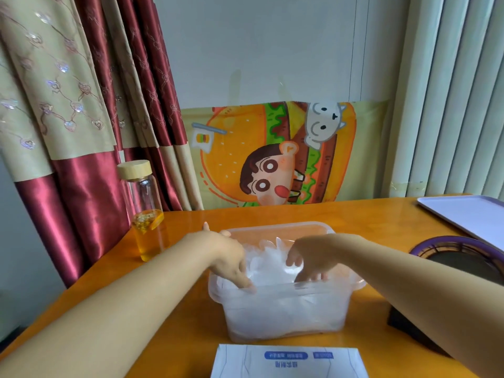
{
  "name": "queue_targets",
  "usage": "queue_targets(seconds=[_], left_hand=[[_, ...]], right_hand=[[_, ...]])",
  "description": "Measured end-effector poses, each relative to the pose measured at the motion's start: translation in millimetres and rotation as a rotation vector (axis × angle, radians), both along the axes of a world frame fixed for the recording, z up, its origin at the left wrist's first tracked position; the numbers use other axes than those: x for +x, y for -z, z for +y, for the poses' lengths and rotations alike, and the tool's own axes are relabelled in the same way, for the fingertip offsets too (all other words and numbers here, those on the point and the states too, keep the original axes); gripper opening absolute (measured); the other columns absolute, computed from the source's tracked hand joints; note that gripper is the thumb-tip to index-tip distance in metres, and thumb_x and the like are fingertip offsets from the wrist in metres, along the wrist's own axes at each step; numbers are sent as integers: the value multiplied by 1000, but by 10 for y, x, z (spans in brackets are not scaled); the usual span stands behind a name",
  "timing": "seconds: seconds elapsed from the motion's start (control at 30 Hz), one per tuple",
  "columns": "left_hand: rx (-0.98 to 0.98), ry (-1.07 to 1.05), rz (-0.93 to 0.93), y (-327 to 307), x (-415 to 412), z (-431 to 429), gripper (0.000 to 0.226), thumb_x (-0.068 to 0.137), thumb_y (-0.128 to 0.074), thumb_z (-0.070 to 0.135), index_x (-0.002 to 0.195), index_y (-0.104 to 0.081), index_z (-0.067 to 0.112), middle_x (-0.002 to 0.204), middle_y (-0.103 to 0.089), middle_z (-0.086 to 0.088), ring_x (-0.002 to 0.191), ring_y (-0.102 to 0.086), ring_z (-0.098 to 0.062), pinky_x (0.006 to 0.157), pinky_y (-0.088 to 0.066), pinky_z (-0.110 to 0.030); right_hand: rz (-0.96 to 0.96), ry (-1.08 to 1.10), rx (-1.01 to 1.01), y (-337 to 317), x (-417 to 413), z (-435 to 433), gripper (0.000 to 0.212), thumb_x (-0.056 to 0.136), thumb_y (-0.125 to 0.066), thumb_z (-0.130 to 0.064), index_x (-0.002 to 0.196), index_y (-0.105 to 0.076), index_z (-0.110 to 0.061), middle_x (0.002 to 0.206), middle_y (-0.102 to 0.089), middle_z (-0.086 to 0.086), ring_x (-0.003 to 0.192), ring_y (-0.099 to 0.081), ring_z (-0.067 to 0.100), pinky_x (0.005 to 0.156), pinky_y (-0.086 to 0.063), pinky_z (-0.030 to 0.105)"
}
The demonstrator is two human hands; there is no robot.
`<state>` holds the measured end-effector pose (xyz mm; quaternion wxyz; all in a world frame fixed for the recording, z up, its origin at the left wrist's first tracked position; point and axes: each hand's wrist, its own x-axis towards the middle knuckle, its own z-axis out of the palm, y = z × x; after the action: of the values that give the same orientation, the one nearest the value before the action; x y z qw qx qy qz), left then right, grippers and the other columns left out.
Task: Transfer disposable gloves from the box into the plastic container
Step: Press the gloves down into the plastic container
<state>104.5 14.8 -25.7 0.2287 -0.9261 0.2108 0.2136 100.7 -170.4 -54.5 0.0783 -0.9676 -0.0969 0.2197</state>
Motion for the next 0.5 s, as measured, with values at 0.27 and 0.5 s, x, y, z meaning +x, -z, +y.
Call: queue_targets(seconds=[0.27, 0.5], left_hand=[[-493, -84, 63, -127, -93, 513, 64, 87, -57, 56, 143, -42, 30, 153, -33, 7, 140, -32, -15, 112, -27, -30], [-841, -222, -88, -7, -100, 928, 58, 84, -66, 52, 137, -47, 40, 149, -36, 15, 138, -33, -7, 109, -34, -27]], right_hand=[[-324, -112, -46, -356, -328, 56, 32, 91, -62, -22, 122, -63, -16, 117, -66, 0, 95, -63, 17, 74, -42, 18], [-673, -151, 72, -517, -516, 10, 20, 89, -63, -19, 108, -70, -22, 107, -69, -6, 88, -60, 6, 78, -42, 16]])
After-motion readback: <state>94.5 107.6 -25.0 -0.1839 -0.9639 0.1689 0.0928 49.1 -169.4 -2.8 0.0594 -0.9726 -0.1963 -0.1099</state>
